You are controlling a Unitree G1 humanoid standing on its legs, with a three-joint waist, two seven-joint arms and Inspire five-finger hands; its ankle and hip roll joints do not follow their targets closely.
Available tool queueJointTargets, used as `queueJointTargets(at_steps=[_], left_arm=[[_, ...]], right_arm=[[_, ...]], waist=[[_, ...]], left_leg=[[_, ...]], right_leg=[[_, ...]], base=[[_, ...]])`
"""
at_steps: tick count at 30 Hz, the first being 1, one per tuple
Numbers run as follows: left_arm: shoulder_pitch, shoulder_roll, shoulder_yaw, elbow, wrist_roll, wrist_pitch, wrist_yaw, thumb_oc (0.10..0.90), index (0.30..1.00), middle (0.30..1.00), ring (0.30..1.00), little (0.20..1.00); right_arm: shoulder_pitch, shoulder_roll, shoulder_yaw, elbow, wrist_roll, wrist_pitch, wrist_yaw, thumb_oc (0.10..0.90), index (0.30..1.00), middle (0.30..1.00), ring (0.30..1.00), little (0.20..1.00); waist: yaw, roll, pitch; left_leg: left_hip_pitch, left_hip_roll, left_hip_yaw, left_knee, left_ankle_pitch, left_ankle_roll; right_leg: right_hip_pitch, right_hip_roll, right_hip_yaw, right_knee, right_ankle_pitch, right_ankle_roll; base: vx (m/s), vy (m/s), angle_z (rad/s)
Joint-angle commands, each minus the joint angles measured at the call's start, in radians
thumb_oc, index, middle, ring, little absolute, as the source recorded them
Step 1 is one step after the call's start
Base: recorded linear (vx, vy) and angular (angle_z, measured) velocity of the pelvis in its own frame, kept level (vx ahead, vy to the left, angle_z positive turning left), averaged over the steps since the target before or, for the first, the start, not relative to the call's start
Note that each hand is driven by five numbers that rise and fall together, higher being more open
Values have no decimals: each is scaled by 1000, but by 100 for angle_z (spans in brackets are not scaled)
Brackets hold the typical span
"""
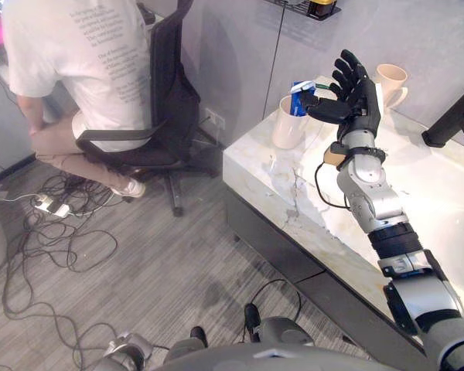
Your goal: Organize the bathroom.
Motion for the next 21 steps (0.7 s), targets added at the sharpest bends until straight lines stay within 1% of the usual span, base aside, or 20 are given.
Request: queueJointTargets(at_steps=[1,7,12,13,15,21], left_arm=[[11,76,-25,58,65,36,6,800,900,900,900,900],[10,77,-20,58,86,30,5,800,900,900,900,900],[9,76,-21,59,96,30,-2,800,900,900,900,900],[9,78,-20,60,98,26,-2,800,900,900,900,900],[9,77,-23,59,98,27,-3,800,900,900,900,900],[6,80,-15,63,109,19,-8,800,900,900,900,900]], right_arm=[[-160,-29,-72,-7,-70,-94,-7,800,900,900,900,900],[-155,-44,-77,2,-70,-89,-18,800,900,900,900,900],[-148,-55,-86,8,-74,-86,-13,800,900,900,900,900],[-148,-59,-88,7,-77,-84,-14,800,900,900,900,900],[-147,-61,-90,13,-79,-87,-13,800,900,900,900,900],[-146,-75,-95,23,-79,-90,-10,800,900,900,900,900]], waist=[[-13,-54,-67],[-22,-60,-76],[-37,-55,-73],[-38,-57,-72],[-42,-52,-68],[-51,-52,-69]], left_leg=[[-18,-49,-16,106,-90,59],[-13,-53,-5,111,-99,63],[-5,-60,2,116,-112,68],[-10,-62,7,115,-107,67],[-6,-64,6,119,-115,71],[-5,-69,15,123,-121,72]], right_leg=[[6,-16,174,-97,122,54],[8,-14,186,-99,124,57],[11,-13,195,-102,125,61],[6,-15,198,-102,130,59],[10,-14,198,-103,127,60],[7,-14,205,-105,130,63]], base=[[0,0,0],[-12,-3,-4],[-24,15,-8],[-47,20,-2],[-30,24,-12],[-19,14,-11]])
